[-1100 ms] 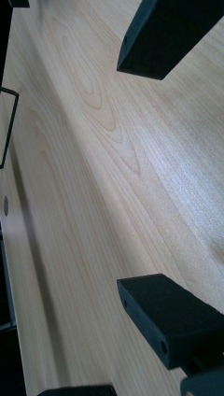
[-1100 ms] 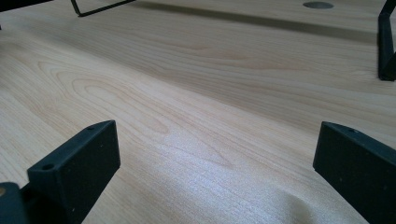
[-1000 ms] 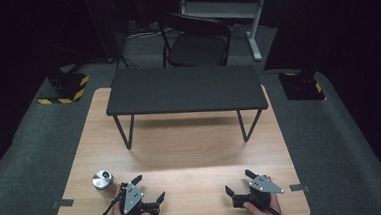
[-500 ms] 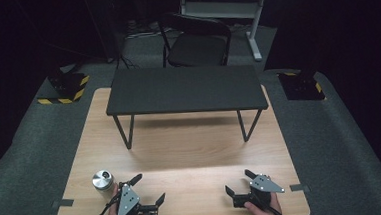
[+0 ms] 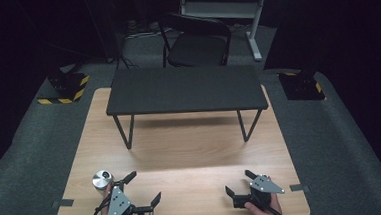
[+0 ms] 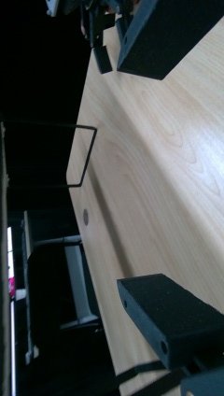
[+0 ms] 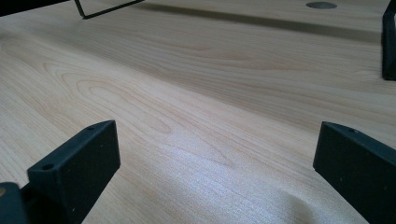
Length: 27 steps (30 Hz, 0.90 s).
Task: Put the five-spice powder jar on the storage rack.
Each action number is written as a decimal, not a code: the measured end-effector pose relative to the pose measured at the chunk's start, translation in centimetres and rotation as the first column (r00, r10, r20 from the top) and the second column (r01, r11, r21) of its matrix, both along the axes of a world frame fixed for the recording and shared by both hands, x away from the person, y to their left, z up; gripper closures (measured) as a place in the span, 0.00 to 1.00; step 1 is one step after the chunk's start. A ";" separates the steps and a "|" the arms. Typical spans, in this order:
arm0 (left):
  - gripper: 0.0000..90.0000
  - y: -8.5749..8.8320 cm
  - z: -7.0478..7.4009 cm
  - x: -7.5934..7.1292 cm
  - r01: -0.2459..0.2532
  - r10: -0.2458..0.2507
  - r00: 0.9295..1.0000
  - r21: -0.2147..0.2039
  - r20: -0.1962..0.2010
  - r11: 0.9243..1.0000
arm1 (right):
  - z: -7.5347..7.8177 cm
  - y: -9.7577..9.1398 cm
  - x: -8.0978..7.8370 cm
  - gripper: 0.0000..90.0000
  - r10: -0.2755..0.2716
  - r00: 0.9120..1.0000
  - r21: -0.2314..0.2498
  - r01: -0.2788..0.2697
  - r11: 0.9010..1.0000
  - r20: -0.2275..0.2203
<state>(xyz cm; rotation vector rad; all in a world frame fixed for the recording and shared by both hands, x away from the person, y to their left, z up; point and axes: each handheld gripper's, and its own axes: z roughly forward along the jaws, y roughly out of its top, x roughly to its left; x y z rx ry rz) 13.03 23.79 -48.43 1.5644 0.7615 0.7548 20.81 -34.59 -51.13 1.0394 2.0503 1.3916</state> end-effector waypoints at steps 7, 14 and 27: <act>0.01 1.5 0.5 -1.1 -0.075 0.075 0.997 -0.024 0.028 0.997 | 0.0 0.0 0.1 0.01 0.001 1.000 0.002 -0.001 1.000 -0.003; 0.01 3.2 -0.4 -2.5 -0.183 0.185 0.981 -0.043 0.050 0.982 | 0.0 -0.1 0.2 0.01 0.004 1.000 0.006 -0.004 1.000 -0.008; 0.01 4.2 -1.8 -2.6 -0.311 0.312 0.949 -0.011 0.040 0.950 | 0.0 -0.2 0.3 0.01 0.011 1.000 0.010 -0.011 1.000 -0.007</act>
